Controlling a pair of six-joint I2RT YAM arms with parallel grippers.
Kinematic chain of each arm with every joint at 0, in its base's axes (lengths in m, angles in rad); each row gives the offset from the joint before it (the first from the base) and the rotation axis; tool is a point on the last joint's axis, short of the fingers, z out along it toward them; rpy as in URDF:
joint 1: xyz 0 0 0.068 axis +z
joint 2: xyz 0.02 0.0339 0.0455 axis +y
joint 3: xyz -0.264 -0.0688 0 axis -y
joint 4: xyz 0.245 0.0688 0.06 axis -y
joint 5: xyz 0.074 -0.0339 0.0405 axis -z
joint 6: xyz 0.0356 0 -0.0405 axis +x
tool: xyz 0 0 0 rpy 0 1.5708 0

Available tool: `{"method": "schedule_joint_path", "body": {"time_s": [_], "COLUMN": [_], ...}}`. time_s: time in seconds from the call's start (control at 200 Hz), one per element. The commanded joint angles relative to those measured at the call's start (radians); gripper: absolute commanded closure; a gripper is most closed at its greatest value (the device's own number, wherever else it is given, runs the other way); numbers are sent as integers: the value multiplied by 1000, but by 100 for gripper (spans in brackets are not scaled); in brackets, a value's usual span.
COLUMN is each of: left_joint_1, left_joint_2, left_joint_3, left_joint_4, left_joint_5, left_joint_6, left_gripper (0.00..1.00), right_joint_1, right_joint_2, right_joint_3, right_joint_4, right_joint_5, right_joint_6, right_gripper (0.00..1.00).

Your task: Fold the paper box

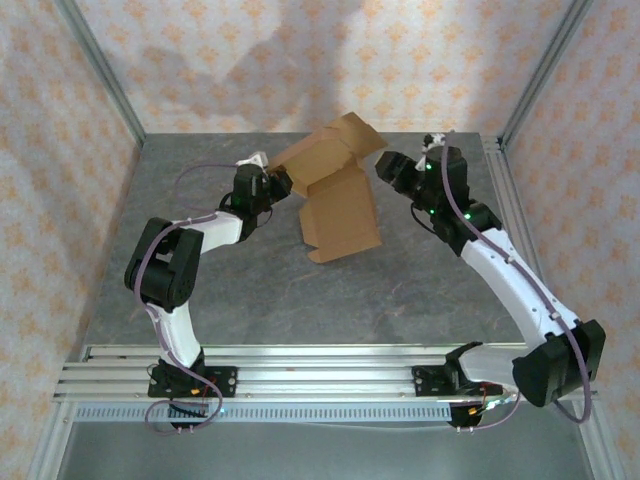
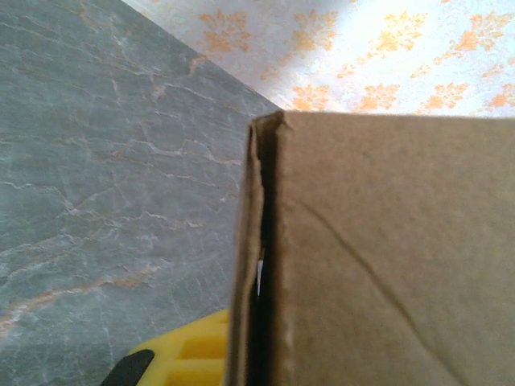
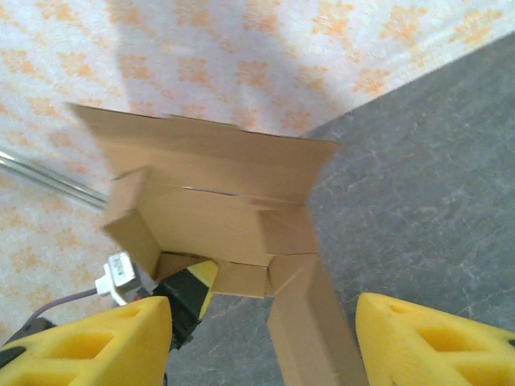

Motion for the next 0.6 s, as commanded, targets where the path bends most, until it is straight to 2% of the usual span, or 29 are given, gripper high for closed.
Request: {"method": "schedule_joint_path", "body": {"time_s": [0.0, 0.1, 0.205, 0.415, 0.591], "left_joint_1": [2, 2, 1, 1, 1], "left_joint_2": [11, 7, 2, 6, 4], "left_joint_3": [24, 14, -1, -5, -2], "left_joint_4": [22, 32, 52, 54, 46], "left_joint_5": [-69, -95, -105, -104, -99], "left_joint_6": [45, 48, 37, 32, 40], "left_gripper": [100, 100, 100, 100, 100], "right_joint_1": [96, 181, 228, 238, 238], "right_joint_2": [78, 203, 350, 610, 725], "right_joint_3": [144, 304, 502, 855, 984], "right_joint_4": [-113, -168, -265, -468, -527], "right_joint_5": [149, 197, 239, 271, 240], "right_joint_6": [-110, -157, -198, -184, -177], "right_gripper": [38, 39, 41, 50, 56]}}
